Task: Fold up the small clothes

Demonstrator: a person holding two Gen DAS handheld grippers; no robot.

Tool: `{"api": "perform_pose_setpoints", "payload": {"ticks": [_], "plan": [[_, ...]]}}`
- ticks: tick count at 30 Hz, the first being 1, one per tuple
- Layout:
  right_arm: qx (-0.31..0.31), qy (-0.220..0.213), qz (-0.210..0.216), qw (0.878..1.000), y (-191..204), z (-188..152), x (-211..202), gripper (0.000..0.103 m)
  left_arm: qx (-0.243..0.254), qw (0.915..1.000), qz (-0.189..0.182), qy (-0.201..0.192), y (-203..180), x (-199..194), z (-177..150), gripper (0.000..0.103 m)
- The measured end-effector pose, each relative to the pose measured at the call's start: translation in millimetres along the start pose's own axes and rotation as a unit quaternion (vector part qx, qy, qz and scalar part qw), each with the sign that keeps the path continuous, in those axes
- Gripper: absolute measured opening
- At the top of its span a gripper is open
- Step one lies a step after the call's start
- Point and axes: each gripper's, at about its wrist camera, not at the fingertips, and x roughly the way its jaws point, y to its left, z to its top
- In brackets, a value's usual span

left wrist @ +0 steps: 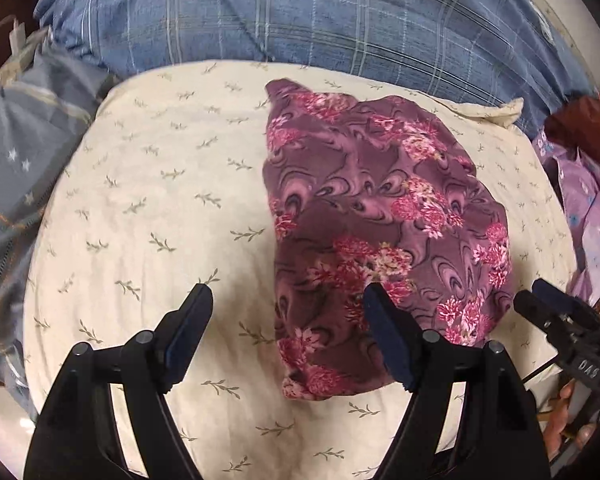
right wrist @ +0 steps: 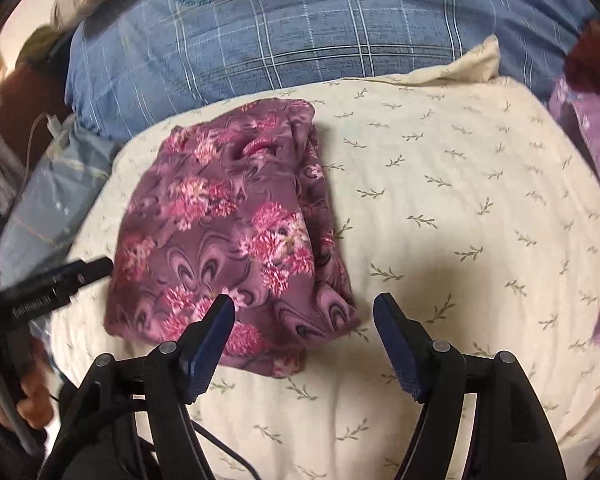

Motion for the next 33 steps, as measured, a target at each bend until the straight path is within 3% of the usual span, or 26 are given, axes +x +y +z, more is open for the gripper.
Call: {"api": "perform_pose_setpoints", "payload": {"ticks": [4, 6, 12, 20, 26, 33], "plan": [[-0.026, -0.011, -0.024, 0.999, 9.1, -7.3, -11.2, 0.075, 0.041, 0.9986, 0.029, -0.014, -26.2, -15.4, -18.1, 0.080], [-0.050, -0.017, -0.052, 0.997, 15.2, -18.2, -18.4, 0.081, 0.057, 0.9982, 0.018, -0.005, -38.4, -17.6, -30.6, 0.082], [-0.091, -0.043, -0.125, 0.987, 23.3, -48.8, -37.0, 0.082, 0.128, 0.9910, 0.029, -0.025, -74.1, -24.9, -72.7, 0.082], [-0.114, -0.043, -0.139, 0.983, 33.4, -75.4, -49.7, 0.082, 0.147, 0.9888, 0.015, -0.023, -86.3, -30.3, -92.5, 0.082], [-0.086, -0.032, -0.126, 0.988, 22.6, -75.2, -51.0, 0.082, 0.159, 0.9861, 0.007, -0.050, -91.9, -45.9, -94.9, 0.082], [-0.074, -0.032, -0.128, 0.988, 16.2, -72.4, -52.4, 0.082, 0.151, 0.9875, 0.006, -0.045, -90.6, -43.0, -95.8, 0.082]]}}
